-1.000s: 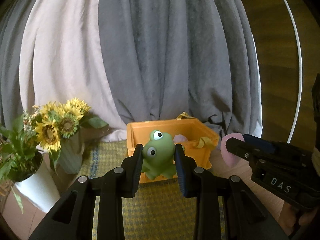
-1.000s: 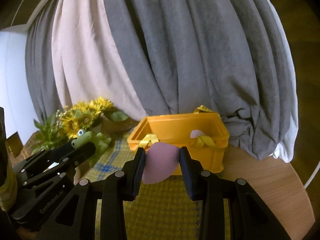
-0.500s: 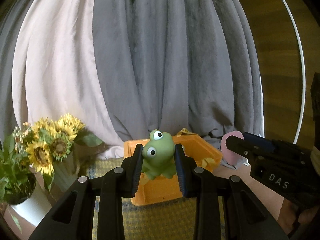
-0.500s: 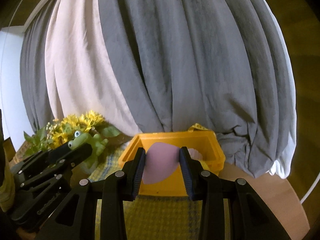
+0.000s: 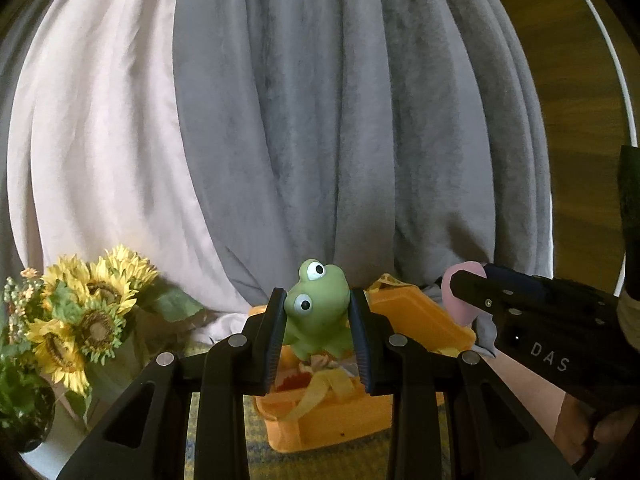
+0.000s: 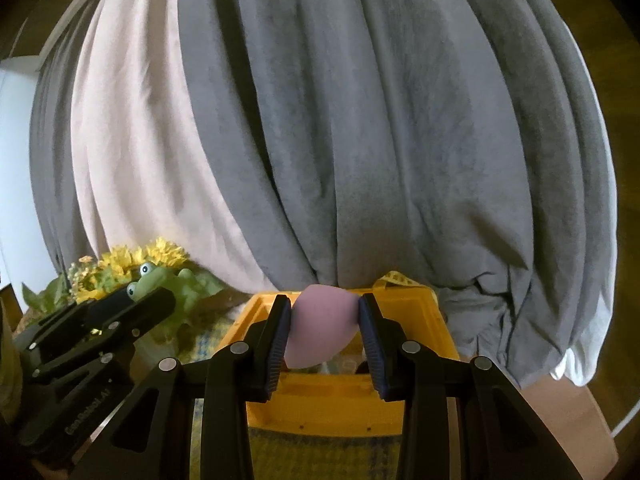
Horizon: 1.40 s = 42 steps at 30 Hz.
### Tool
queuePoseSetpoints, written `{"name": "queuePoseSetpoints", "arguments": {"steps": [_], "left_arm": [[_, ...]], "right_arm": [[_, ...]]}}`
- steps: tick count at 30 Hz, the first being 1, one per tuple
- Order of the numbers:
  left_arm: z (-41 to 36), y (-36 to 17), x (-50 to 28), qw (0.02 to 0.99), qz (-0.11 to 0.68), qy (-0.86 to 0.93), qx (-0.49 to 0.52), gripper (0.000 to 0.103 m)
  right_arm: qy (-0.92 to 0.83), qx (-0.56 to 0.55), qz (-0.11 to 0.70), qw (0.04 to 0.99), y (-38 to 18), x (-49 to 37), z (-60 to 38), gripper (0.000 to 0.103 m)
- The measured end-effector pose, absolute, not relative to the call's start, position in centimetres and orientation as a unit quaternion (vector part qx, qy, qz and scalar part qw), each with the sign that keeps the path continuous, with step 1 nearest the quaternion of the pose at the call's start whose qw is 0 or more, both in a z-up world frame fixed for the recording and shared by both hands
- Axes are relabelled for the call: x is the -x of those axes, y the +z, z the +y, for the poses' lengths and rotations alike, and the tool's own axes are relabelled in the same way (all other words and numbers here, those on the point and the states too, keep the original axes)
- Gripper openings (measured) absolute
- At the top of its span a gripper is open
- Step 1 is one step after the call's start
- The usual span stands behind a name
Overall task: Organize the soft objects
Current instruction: 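Lift the frog toy and pink sponge and carry both over the crate, then open the left gripper into the crate while the right releases the pink sponge inside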
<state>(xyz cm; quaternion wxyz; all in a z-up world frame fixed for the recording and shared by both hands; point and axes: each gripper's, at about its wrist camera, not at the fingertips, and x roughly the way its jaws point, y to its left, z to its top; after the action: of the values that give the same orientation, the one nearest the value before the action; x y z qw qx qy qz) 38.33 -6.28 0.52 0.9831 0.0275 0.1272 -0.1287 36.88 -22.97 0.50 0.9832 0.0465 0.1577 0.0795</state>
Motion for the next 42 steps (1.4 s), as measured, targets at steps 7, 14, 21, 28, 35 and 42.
{"name": "queuePoseSetpoints", "arguments": {"steps": [7,14,21,28,35,42], "left_arm": [[-6.8,-0.4,-42.2,0.982,0.137,-0.13,-0.022,0.031],[-7.3,-2.2,-46.4,0.979,0.159,-0.128,-0.027,0.031],[-7.8,-5.0,-50.5,0.97,0.202,-0.127,-0.036,0.031],[-8.3,-7.6,-53.8,0.959,0.248,-0.136,-0.034,0.032],[-8.4,-8.1,-54.7,0.955,0.261,-0.138,-0.028,0.046],[-8.0,-7.4,-54.0,0.956,0.273,-0.109,-0.025,0.059]], "right_arm": [[0.074,-0.043,0.159,0.984,-0.1,-40.4,-23.1,0.036],[0.069,-0.05,0.178,0.98,-1.7,-44.5,-23.6,0.036],[0.074,-0.058,0.219,0.971,-4.5,-49.2,-23.6,0.036],[0.075,-0.071,0.277,0.955,-7.5,-53.1,-23.7,0.037],[0.067,-0.088,0.32,0.941,-9.5,-55.6,-24.5,0.048],[0.053,-0.072,0.32,0.943,-9.1,-54.9,-24.5,0.057]]}}
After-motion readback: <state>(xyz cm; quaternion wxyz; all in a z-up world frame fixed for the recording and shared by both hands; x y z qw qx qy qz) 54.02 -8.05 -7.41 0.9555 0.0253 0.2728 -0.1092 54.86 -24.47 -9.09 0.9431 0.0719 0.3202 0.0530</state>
